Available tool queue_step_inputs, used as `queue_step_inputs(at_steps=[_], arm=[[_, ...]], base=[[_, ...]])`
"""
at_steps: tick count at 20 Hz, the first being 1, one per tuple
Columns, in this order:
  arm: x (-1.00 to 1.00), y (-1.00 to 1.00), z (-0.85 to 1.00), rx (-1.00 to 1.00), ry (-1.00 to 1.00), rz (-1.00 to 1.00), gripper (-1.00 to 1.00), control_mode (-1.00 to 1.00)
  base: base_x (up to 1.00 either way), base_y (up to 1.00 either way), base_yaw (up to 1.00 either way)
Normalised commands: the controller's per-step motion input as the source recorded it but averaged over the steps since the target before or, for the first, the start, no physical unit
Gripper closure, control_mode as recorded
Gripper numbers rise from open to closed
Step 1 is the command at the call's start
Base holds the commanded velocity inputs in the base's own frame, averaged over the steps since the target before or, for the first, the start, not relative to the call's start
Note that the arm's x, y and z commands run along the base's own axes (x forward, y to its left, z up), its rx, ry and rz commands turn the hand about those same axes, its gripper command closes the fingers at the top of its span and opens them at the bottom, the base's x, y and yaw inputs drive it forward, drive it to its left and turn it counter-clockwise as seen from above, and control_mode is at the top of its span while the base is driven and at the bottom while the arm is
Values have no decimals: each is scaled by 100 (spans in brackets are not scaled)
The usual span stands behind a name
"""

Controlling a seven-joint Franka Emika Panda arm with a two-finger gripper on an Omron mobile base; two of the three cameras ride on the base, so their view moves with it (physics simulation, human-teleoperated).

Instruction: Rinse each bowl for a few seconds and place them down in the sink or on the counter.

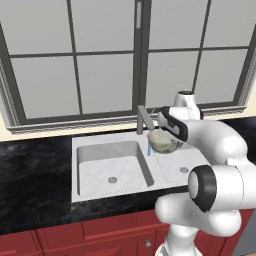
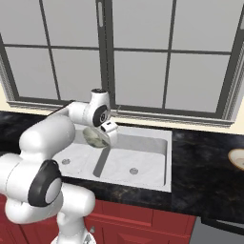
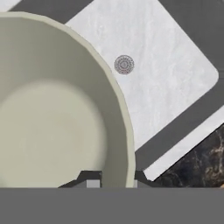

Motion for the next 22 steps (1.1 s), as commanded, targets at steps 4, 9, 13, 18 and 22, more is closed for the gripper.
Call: queue_step_inputs(at_steps=[4,9,13,18,22], arm=[[12,1,-16,11,0,0,100,-100],[25,9,-8,1,0,0,100,-100],[30,12,-7,0,-1,0,100,-100],[1,-23,-1,0,-4,0,100,-100],[-17,-39,0,-3,-3,0,100,-100]], base=[[0,0,0],[0,0,0],[0,0,0],[0,0,0],[0,0,0]])
